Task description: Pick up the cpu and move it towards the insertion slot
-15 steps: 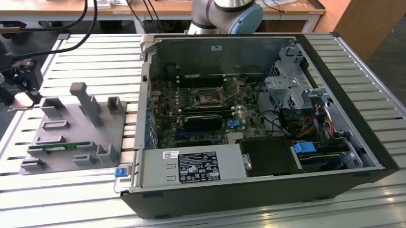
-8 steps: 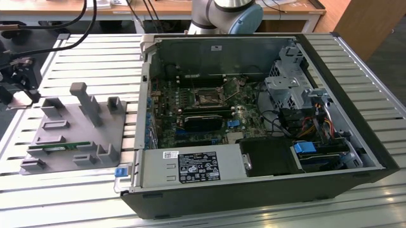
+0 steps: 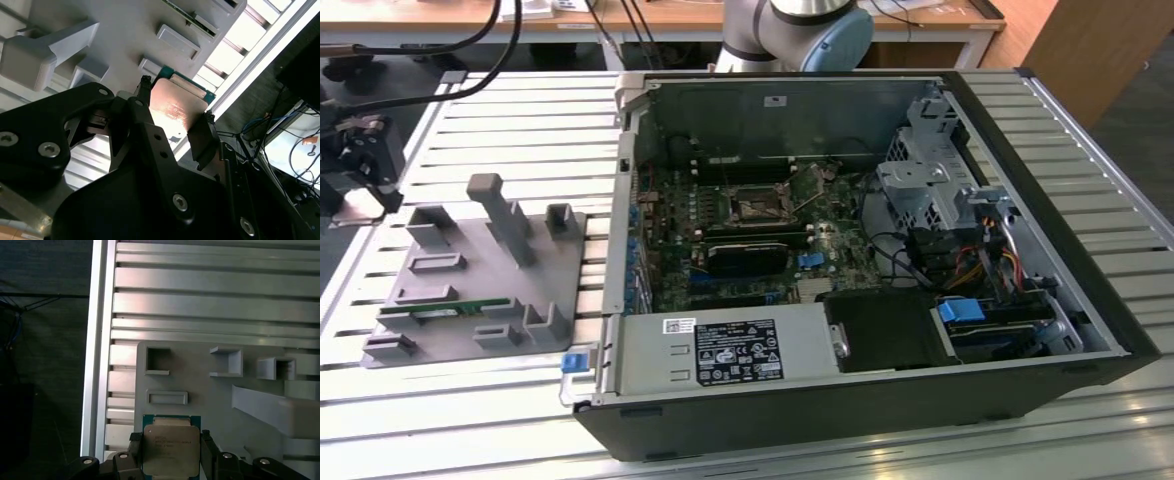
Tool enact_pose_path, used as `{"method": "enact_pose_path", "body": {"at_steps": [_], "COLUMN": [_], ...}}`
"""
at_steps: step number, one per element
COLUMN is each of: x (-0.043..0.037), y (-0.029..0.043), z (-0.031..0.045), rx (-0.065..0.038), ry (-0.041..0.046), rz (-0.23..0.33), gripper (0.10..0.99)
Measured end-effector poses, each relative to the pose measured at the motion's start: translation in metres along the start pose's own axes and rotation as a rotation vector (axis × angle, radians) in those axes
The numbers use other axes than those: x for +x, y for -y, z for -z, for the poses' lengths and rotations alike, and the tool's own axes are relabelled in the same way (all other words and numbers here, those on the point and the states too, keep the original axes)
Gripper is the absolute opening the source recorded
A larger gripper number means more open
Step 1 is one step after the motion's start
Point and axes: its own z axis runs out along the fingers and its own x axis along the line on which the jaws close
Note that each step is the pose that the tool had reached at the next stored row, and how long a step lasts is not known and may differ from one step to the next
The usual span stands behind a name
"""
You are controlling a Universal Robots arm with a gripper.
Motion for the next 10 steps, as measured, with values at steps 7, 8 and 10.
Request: {"method": "enact_pose_path", "body": {"at_steps": [7, 8, 10], "x": [0.0001, 0.0001, 0.0001], "y": [-0.0005, -0.0006, -0.0007], "z": [0.0074, 0.0083, 0.01], "rx": [0.001, 0.001, 0.001], "ry": [0.0, 0.0, 0.0], "rz": [0.0, 0.0, 0.0], "gripper": [0.545, 0.545, 0.545]}}
